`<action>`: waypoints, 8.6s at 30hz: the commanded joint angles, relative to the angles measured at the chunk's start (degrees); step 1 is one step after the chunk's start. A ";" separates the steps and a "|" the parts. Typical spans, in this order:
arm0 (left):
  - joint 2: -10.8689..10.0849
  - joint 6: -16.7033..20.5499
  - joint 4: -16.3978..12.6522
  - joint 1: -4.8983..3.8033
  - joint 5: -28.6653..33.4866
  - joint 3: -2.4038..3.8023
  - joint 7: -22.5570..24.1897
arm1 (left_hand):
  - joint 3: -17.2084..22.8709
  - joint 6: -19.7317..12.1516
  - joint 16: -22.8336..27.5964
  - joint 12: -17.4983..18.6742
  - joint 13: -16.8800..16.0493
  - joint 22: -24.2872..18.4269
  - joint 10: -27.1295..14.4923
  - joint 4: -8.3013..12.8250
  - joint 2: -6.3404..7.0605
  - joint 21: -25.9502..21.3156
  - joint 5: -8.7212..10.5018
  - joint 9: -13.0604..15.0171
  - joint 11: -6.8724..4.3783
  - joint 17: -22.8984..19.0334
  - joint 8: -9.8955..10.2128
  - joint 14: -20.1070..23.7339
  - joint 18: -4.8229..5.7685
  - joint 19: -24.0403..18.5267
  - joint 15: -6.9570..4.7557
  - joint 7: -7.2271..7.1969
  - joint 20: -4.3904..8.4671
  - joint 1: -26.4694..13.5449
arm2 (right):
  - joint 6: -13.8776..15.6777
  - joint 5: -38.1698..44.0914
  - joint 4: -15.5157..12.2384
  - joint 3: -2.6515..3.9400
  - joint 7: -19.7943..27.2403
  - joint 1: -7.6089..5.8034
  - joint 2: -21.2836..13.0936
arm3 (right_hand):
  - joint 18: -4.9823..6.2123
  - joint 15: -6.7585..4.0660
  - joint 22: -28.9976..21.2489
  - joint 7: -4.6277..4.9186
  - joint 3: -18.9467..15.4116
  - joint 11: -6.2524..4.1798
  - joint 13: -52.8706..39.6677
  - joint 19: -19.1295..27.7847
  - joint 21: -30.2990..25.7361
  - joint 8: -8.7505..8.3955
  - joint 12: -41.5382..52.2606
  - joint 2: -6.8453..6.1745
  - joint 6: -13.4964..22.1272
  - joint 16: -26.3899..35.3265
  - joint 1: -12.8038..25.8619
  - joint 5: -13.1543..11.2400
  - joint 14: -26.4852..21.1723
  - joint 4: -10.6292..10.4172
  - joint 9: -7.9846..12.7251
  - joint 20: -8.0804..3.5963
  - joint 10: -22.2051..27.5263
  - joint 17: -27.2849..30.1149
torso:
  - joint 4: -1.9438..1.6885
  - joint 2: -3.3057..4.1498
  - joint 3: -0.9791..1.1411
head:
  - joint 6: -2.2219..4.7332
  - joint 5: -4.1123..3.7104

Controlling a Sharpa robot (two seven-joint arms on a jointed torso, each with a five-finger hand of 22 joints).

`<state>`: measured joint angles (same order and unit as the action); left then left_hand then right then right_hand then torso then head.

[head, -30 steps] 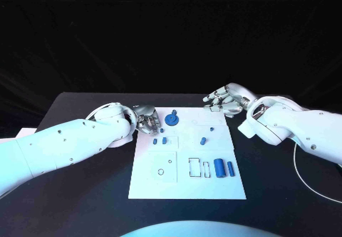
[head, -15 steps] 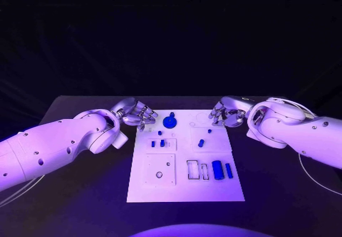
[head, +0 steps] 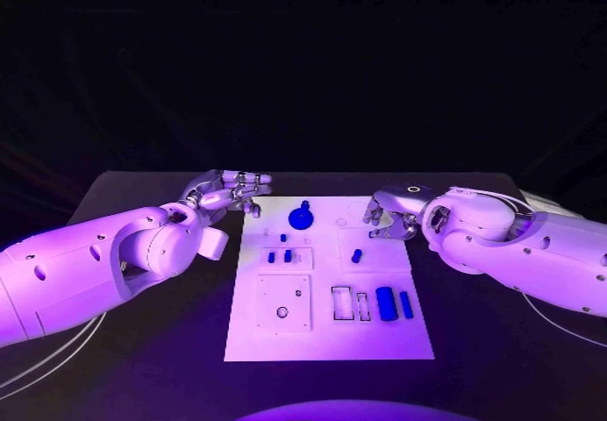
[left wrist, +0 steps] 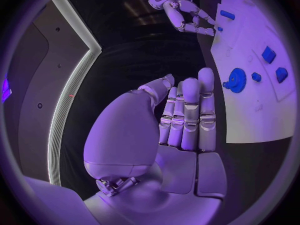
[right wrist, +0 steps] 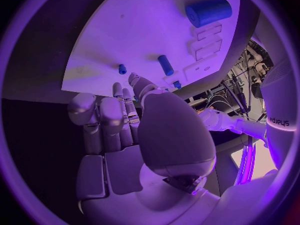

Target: Assemble the parts on the task board

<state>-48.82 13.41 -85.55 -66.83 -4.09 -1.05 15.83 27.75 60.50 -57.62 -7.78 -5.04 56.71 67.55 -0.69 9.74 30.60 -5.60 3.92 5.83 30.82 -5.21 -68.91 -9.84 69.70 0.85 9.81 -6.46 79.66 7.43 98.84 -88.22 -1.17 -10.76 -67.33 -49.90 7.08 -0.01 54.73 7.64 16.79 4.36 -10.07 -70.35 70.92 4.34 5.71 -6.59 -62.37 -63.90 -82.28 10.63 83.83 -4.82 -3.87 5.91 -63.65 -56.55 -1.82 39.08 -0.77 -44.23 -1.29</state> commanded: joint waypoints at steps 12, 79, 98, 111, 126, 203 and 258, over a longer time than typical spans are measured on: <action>-0.20 -0.33 -0.31 0.03 4.39 0.02 2.36 | -0.69 0.45 0.33 -0.52 -0.11 -0.24 0.10 0.21 -0.56 -0.49 -0.02 0.09 -0.27 -0.24 -0.34 0.30 -0.65 -0.33 -0.13 0.08 0.02 -0.28 | -3.44 2.84 2.12 -0.04 -1.11 1.00 1.45 | 0.09 -0.69 -0.02 -0.56 1.39 -0.40 1.66 -0.60 -0.29 -0.32 -0.67 -0.08 -0.60 0.71 0.07 -0.26 0.69 0.24 -0.05 -0.41 -0.17 0.70 | 0.07 -0.01 0.14 | -0.26 0.09; 0.35 -0.99 0.90 0.07 4.40 0.01 1.04 | -1.19 -0.17 0.27 -1.09 -0.09 -0.82 -0.80 1.03 -1.29 -0.90 -0.10 -0.06 -0.04 -0.95 -0.26 0.18 -0.62 0.14 -0.07 0.40 0.06 0.39 | 6.02 -4.90 -10.59 0.50 0.30 1.65 1.21 | -0.61 -0.85 3.87 0.08 14.36 -0.42 6.34 -2.86 2.47 0.00 -1.14 2.17 -5.31 -1.62 0.74 -7.34 1.33 6.28 -0.80 -0.62 -7.00 -0.92 | 0.01 -0.08 0.04 | -0.74 0.53; 0.56 -1.16 0.26 0.10 4.40 0.01 0.97 | -1.20 -0.29 0.28 -1.15 -0.07 -0.90 -0.95 1.08 -1.48 -0.96 -0.12 -0.07 0.01 -1.05 -0.24 0.21 -0.61 0.16 -0.03 0.45 0.04 0.43 | 2.38 -3.19 -8.97 0.22 2.70 7.68 8.98 | -0.54 -0.80 3.59 0.17 14.64 -0.33 6.38 -2.65 2.34 -0.14 -1.37 2.15 -5.12 -1.48 0.96 -7.33 1.26 6.48 -0.76 -0.62 -6.76 -0.67 | -0.03 -0.02 0.00 | -1.55 1.97; 0.59 -1.41 0.32 0.12 4.40 0.01 0.84 | -1.16 -0.39 0.29 -1.23 -0.06 -0.96 -1.09 1.19 -1.68 -1.02 -0.24 -0.08 0.03 -1.16 -0.23 0.26 -0.61 0.18 -0.02 0.48 0.04 0.57 | 1.30 -3.03 -8.46 0.12 3.16 8.30 9.81 | -0.54 -0.74 3.59 0.24 14.68 -0.26 6.38 -2.60 2.35 -0.19 -1.49 2.13 -5.06 -1.56 1.28 -7.46 1.24 6.52 -0.76 -0.59 -6.65 -0.73 | 0.11 -0.04 0.09 | -2.05 2.39; 0.63 -1.59 0.44 0.18 4.40 0.01 0.60 | -1.22 -0.51 0.29 -1.29 -0.04 -1.02 -1.24 1.26 -1.69 -1.07 -0.33 -0.09 0.09 -1.24 -0.20 0.30 -0.60 0.19 0.01 0.55 0.02 0.57 | -0.07 -2.31 -8.03 0.04 3.10 8.38 10.07 | -0.55 -0.73 3.62 0.25 14.68 -0.25 6.38 -2.61 2.37 -0.19 -1.50 2.12 -5.06 -1.62 1.35 -7.48 1.25 6.53 -0.76 -0.59 -6.63 -0.80 | 0.09 -0.04 0.08 | -2.40 2.48; 0.82 -1.86 0.87 0.65 4.40 -0.08 0.25 | -1.57 -0.78 0.22 -1.57 -0.01 -1.24 -1.67 1.32 -1.80 -1.26 -0.41 -0.08 0.19 -1.54 -0.20 0.37 -0.58 0.21 0.13 0.63 -0.07 0.31 | 0.68 -1.29 -11.32 0.53 -0.97 3.69 -3.33 | 0.21 0.92 -0.88 0.26 1.23 1.50 6.42 -0.40 -0.62 -0.73 -0.71 -2.16 3.84 0.95 5.51 -3.09 0.16 7.26 0.06 1.15 6.33 3.92 | 0.06 -0.04 0.07 | -1.76 1.49; 0.78 -1.97 0.97 0.84 4.40 -0.08 0.26 | -1.63 -0.84 0.18 -1.72 -0.01 -1.32 -1.78 1.44 -1.92 -1.33 -0.42 -0.07 0.20 -1.66 -0.23 0.40 -0.59 0.23 0.13 0.65 -0.08 0.40 | 7.23 -1.02 -13.22 0.62 -1.31 3.63 -3.42 | -0.19 -1.17 1.21 -0.20 10.31 -0.85 6.17 -2.10 0.86 1.03 2.52 4.65 -4.94 0.00 1.82 -7.53 0.63 8.44 -0.77 -0.85 -6.41 3.51 | 0.11 -0.13 0.05 | -2.12 1.43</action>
<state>-48.14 12.42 -84.53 -66.01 0.07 -1.17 15.72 26.26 59.73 -57.63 -9.31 -5.04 55.44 66.24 0.50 8.37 29.44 -5.82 3.91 5.91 29.20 -5.42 -68.90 -9.81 69.71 0.87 10.29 -6.46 79.83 12.29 98.54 -100.85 -0.57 -12.41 -63.64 -53.20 7.08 -0.74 55.90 7.55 26.88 5.47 -3.80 -72.33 71.47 5.23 8.07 -2.77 -66.94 -63.60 -79.54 2.74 84.13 3.57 -4.70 5.31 -67.84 -53.00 -1.74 38.95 -0.73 -46.42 0.08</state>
